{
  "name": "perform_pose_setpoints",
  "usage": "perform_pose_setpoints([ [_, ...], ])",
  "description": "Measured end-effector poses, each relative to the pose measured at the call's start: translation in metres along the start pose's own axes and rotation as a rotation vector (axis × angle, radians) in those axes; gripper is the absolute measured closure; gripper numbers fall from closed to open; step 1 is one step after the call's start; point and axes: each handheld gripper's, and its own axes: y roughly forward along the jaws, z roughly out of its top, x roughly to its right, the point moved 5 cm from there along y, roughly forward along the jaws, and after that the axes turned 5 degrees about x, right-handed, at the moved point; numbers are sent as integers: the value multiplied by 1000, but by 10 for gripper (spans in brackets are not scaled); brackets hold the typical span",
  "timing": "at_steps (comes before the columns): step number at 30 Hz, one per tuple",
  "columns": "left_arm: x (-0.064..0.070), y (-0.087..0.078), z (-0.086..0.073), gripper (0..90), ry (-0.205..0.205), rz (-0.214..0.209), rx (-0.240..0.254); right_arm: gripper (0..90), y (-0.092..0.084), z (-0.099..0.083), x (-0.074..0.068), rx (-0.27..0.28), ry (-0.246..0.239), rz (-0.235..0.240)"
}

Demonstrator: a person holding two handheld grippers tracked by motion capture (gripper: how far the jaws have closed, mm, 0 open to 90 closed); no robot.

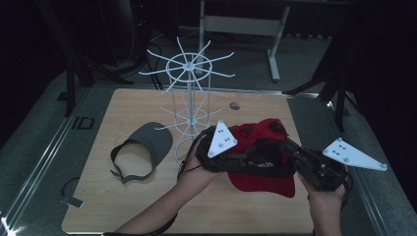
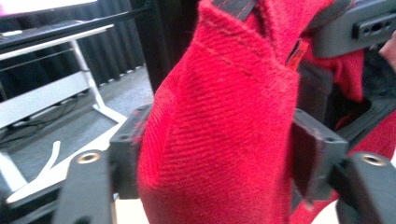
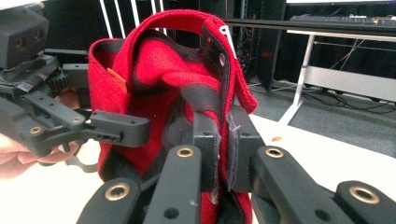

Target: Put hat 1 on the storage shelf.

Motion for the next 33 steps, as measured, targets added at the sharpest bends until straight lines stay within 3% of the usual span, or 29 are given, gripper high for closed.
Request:
perform_pose_setpoints([
  [6, 0, 3, -2, 612, 25, -18, -13, 840, 1, -1, -3, -5, -5, 7],
  [7, -2, 4, -3, 612, 27, -10, -25, 841, 1, -1, -3, -7, -6, 10],
  [9, -4, 4, -5, 811, 34, 3, -39, 840, 3, -3, -5, -16, -15, 17],
  [10, -4, 5, -5, 843, 27, 5, -41, 840, 4, -3, -6, -22, -15, 18],
  [14, -4, 7, -3, 862, 24, 9, -46, 839, 5, -6, -7, -33, -5, 25],
  [22, -2, 8, 3, 868, 85, 42, -46, 821, 0, -10, -2, -33, 7, 15],
  [24, -2, 7, 5, 869, 84, 40, -40, 808, -1, -11, -2, -30, 7, 14],
  [27, 0, 6, 9, 868, 101, 57, -26, 708, -7, -15, 0, -34, 16, 32],
  [30, 1, 4, 11, 868, 107, 64, -14, 667, -11, -16, 0, -34, 19, 39],
  [31, 1, 3, 14, 868, 116, 70, -1, 606, -16, -17, -1, -25, 12, 61],
  [33, 1, 2, 16, 868, 124, 77, 6, 579, -21, -15, -3, -8, 3, 69],
])
